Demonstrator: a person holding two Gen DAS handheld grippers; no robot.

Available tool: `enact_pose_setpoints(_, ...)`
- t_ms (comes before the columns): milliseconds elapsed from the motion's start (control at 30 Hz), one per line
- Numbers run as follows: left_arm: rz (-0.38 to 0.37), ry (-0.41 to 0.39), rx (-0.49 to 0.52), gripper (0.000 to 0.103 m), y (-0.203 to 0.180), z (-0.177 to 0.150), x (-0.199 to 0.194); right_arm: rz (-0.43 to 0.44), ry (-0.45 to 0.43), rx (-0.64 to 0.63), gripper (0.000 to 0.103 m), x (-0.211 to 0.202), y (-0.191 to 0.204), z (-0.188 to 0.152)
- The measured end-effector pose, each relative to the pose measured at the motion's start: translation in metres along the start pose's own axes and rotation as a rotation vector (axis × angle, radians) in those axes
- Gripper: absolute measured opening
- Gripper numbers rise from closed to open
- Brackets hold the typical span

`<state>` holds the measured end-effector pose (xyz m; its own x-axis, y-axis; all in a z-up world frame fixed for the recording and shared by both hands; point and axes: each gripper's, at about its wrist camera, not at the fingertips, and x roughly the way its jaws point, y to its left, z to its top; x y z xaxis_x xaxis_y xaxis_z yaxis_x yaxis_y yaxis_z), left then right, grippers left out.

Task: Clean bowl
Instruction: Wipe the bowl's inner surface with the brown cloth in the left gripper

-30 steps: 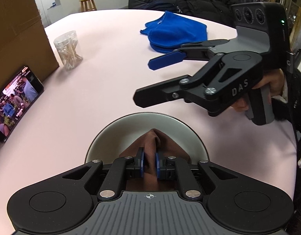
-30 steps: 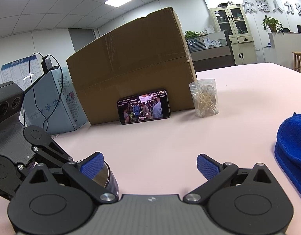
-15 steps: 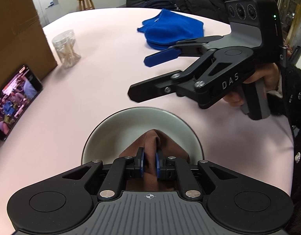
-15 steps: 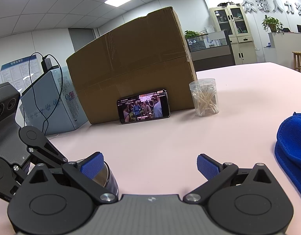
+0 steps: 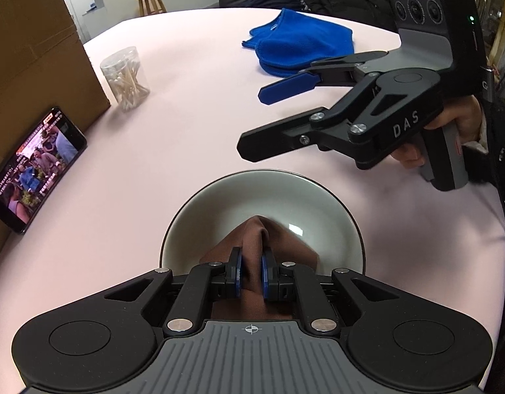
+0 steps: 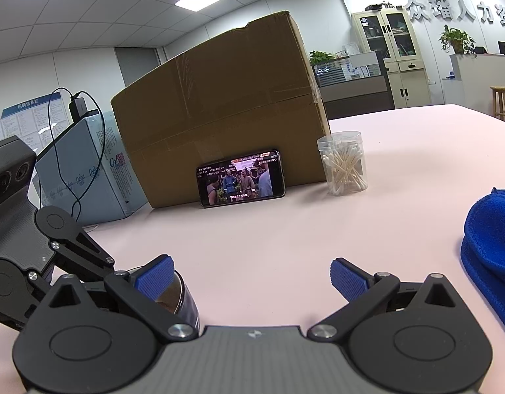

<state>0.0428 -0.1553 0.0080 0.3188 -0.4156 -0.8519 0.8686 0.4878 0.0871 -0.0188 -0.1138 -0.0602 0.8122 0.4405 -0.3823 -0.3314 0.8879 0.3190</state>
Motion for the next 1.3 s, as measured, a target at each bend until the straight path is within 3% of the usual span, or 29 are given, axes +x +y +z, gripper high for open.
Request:
enact_pose_setpoints(167, -0.031, -0.018, 0.011, 0.011, -0.004, 0.006, 0.004, 0.000, 0.000, -0.002, 0.103, -0.001, 0.000, 0.000)
enact_pose_setpoints(733, 0.030, -0.004, -0.004, 0.011, 0.005, 0.000, 0.001, 0.001, 0.002, -0.001, 0.103, -0.001, 0.000, 0.000)
enact_pose_setpoints(1300, 0.027, -0.035, -0.033, 0.012, 0.010, 0.006, 0.006, 0.002, 0.006, 0.002, 0.103, 0.000, -0.001, 0.000)
